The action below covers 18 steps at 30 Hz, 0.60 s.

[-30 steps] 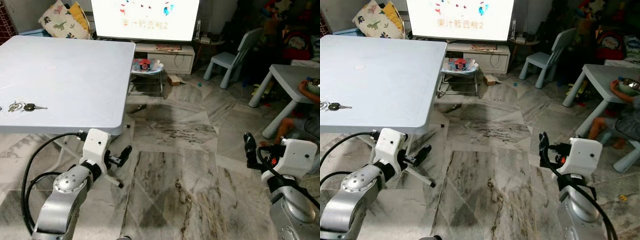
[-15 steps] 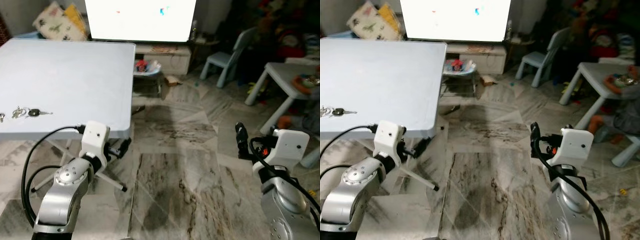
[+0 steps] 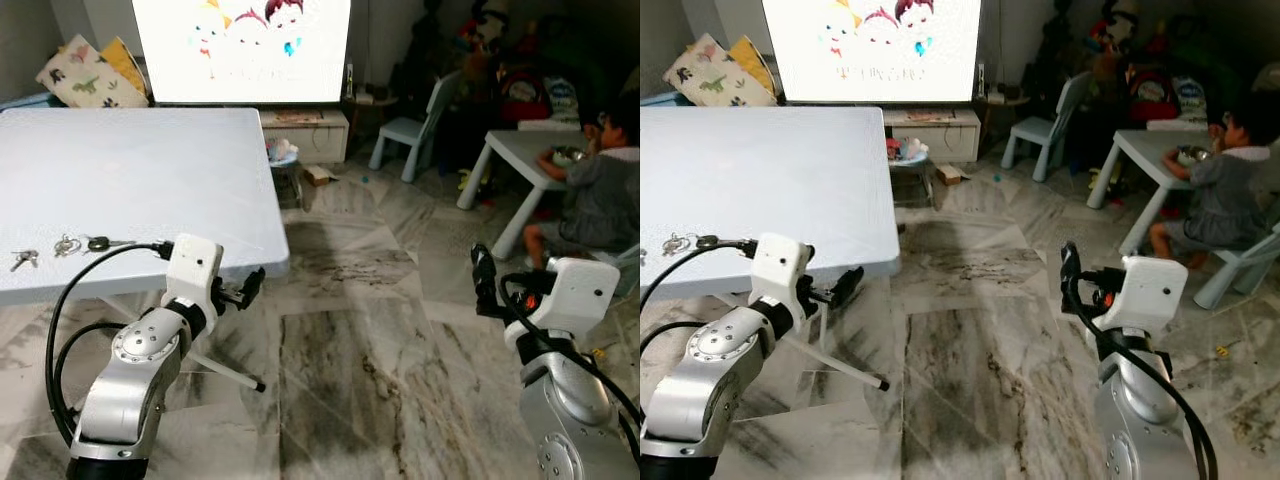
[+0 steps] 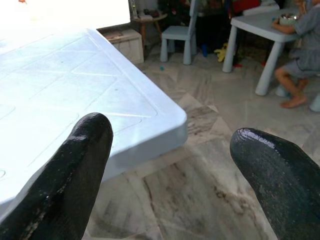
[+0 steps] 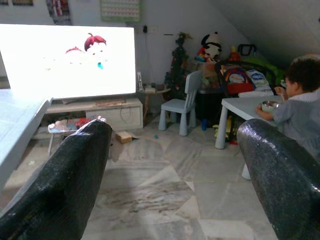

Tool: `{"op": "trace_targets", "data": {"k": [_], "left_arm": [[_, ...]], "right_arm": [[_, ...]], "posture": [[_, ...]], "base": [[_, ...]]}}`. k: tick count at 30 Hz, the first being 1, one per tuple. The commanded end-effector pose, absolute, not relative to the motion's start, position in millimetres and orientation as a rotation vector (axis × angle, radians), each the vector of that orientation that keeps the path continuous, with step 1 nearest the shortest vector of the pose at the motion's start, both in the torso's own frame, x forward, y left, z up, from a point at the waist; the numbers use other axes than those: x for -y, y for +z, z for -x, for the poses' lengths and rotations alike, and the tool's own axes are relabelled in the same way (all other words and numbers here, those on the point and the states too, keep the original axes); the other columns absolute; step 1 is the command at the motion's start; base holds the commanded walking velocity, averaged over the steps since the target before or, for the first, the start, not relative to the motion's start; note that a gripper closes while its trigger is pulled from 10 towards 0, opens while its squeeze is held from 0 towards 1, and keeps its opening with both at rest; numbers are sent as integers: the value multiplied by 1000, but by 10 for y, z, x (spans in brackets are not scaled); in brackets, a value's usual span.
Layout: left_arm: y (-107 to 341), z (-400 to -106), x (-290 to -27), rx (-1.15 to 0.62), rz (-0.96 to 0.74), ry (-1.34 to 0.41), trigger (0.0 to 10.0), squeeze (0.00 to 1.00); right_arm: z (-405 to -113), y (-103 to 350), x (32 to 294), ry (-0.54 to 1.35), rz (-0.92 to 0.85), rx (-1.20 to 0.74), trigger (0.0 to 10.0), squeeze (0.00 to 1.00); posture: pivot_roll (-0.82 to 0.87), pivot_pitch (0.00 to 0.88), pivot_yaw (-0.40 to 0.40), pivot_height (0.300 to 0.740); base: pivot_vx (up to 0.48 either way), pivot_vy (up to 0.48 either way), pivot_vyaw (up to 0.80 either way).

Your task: Hang keys on a hook

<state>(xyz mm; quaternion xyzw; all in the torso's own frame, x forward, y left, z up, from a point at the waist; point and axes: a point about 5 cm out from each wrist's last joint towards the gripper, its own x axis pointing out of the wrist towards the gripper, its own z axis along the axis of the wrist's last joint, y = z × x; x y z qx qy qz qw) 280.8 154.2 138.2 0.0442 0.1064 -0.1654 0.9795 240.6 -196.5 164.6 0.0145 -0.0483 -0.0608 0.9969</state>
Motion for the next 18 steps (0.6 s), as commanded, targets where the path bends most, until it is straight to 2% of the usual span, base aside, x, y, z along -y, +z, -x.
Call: {"op": "trace_targets", "data": {"k": [1, 5, 12, 18], "left_arm": [[1414, -2828, -1492, -199, -99, -339, 10000, 0], [1419, -2836, -1516, -194, -90, -308, 10000, 0], [1549, -2926, -1516, -98, -120, -260, 10000, 0], [1535, -2944, -1526, -113, -134, -240, 10000, 0]], "right_arm": [[-2409, 1668, 2025, -147, -28, 102, 10000, 0], [-2422, 1681, 2036, -151, -29, 106, 10000, 0], [-2479, 1693, 1995, -130, -41, 109, 10000, 0], [-2528, 1719, 1980, -110, -48, 113, 10000, 0]], "posture": [[97, 0, -48, 740], [97, 0, -50, 740], [104, 0, -81, 740], [101, 0, -94, 740]], "base": [[0, 472, 0], [0, 354, 0], [0, 0, 0], [0, 0, 0]]}}
